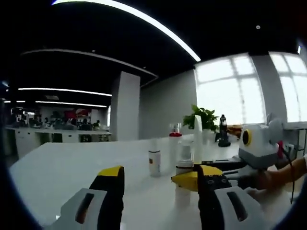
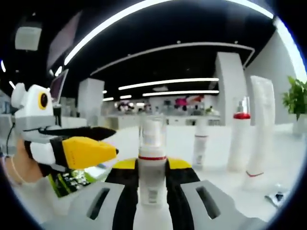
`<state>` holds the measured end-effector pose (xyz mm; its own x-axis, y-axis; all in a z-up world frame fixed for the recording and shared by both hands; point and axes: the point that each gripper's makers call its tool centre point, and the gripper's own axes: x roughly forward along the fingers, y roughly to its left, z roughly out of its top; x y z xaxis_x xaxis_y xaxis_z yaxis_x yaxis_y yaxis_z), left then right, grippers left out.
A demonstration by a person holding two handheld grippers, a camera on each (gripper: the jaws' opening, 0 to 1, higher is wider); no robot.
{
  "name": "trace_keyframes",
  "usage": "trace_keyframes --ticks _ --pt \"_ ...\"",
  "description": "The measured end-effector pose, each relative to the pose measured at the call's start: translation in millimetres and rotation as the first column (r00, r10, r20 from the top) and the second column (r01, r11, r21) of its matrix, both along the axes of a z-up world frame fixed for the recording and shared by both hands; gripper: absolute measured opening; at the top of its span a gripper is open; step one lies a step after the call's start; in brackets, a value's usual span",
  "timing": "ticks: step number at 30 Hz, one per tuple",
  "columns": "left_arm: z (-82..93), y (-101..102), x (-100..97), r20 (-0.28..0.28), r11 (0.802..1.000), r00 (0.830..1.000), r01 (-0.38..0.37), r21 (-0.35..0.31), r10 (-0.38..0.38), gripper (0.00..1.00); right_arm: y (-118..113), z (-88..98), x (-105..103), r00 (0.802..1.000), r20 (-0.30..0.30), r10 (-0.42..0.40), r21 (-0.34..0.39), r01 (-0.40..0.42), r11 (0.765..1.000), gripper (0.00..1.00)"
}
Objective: Arrange the skincare products in the storage area until every visible bottle or jar stands upright without overlapping.
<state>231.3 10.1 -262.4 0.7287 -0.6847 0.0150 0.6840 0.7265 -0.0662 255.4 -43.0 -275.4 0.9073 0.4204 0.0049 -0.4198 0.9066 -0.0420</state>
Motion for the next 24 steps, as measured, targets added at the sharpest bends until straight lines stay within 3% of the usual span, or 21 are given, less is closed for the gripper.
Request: trace_keyframes --ticks 13,24 --pt "-11.2 11 4.9 -0.036 0.998 0.997 -0.060 0.031 0.062 0.78 -18 4.0 16 0.998 0.022 -0.060 0.017 0.060 0.998 0.19" --pt "-15.9 8 4.4 -0.049 0.997 0.997 -0.057 0.047 0.059 0.85 -35 5.3 28 0.993 0.022 -0.118 0.034 0.117 0.993 0.19"
